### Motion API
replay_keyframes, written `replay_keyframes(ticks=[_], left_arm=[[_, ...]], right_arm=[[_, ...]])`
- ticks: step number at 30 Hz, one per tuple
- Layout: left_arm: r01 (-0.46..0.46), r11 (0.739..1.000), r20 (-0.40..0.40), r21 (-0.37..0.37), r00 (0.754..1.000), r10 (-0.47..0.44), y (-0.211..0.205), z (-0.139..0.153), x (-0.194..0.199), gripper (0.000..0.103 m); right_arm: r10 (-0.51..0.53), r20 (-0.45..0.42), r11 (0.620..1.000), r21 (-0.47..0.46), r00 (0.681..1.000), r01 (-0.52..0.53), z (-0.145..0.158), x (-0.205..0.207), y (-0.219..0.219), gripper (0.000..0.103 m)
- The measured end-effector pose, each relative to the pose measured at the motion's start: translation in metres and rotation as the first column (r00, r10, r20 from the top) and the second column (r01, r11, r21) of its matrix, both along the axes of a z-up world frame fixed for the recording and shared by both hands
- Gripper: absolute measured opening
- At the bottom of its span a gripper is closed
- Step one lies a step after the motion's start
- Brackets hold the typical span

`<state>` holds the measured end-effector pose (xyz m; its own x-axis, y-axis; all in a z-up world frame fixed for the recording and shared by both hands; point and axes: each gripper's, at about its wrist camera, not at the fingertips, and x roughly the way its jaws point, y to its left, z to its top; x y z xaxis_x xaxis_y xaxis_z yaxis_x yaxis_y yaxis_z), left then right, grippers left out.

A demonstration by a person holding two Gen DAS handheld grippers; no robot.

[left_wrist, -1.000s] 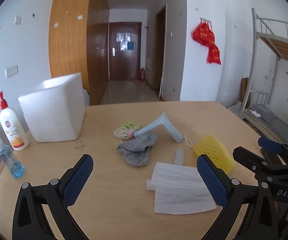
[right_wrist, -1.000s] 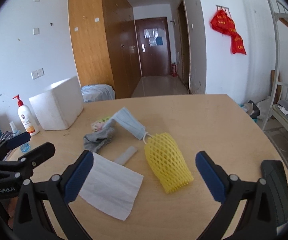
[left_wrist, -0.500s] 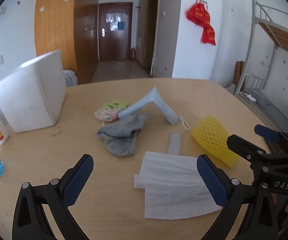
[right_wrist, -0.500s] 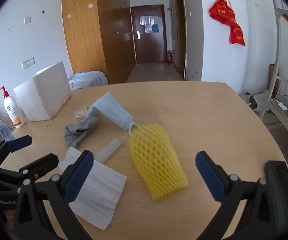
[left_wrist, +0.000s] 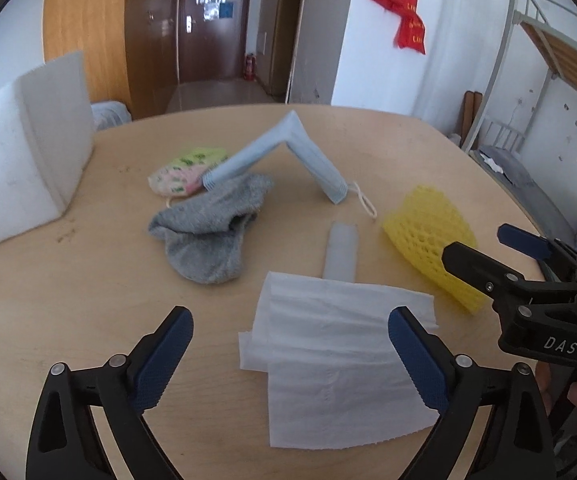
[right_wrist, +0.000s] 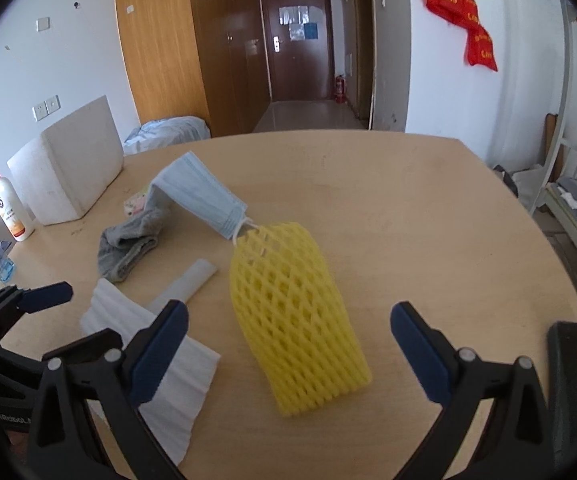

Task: Organize soft objects
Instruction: 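Close the right tool on the yellow mesh sleeve while the left grasps the paper towel, then lift the yellow mesh sleeve with the right tool while the left lifts the paper towel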

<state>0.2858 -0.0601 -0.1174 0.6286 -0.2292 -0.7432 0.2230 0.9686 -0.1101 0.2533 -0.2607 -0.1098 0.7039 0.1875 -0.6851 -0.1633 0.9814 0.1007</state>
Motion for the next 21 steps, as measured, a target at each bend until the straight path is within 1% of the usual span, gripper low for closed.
replay_keyframes(ticks=[4,7,9,11,13,14,15,17,19,21], left_arm=[[0.005,1.000,-0.038,-0.002,0.999,-0.005,0.000,-0.008,0.008,0.096],[0.000,1.000,-0.066,-0.005,0.998,0.000,0.001,-0.013,0.013,0.090],[-0.002,1.000,-0.084,-0.002,0.996,0.002,0.001,-0.017,0.017,0.086],[0.006,1.000,-0.100,0.001,0.995,-0.006,-0.001,-0.020,0.019,0.085],[0.015,1.000,-0.110,0.001,0.994,-0.015,-0.002,-0.022,0.020,0.083],[0.018,1.000,-0.107,0.005,0.994,-0.017,-0.003,-0.023,0.020,0.082],[0.019,1.000,-0.106,0.007,0.994,-0.018,-0.003,-0.023,0.020,0.078],[0.019,1.000,-0.102,0.010,0.995,-0.017,-0.004,-0.023,0.020,0.072],[0.021,1.000,-0.099,0.005,0.995,-0.020,-0.004,-0.022,0.019,0.067],[0.032,0.999,-0.096,0.001,0.995,-0.032,-0.005,-0.022,0.018,0.058]], right_arm=[[0.004,-0.041,1.000,-0.008,0.999,-0.004,-0.007,0.006,0.000,0.097],[0.009,-0.077,1.000,-0.021,0.997,-0.011,-0.013,0.010,0.002,0.091],[0.015,-0.096,1.000,-0.022,0.995,-0.018,-0.017,0.012,0.003,0.085],[0.025,-0.110,1.000,-0.011,0.994,-0.026,-0.019,0.013,0.002,0.074],[0.026,-0.118,1.000,-0.005,0.993,-0.027,-0.021,0.013,0.001,0.072],[0.026,-0.122,1.000,-0.001,0.992,-0.026,-0.022,0.013,0.000,0.069],[0.030,-0.127,1.000,0.011,0.991,-0.029,-0.023,0.013,-0.002,0.066],[0.030,-0.129,0.999,0.017,0.991,-0.028,-0.022,0.013,-0.004,0.055],[0.029,-0.132,0.999,0.031,0.991,-0.025,-0.022,0.012,-0.008,0.049],[0.026,-0.128,0.999,0.025,0.991,-0.022,-0.021,0.011,-0.010,0.045]])
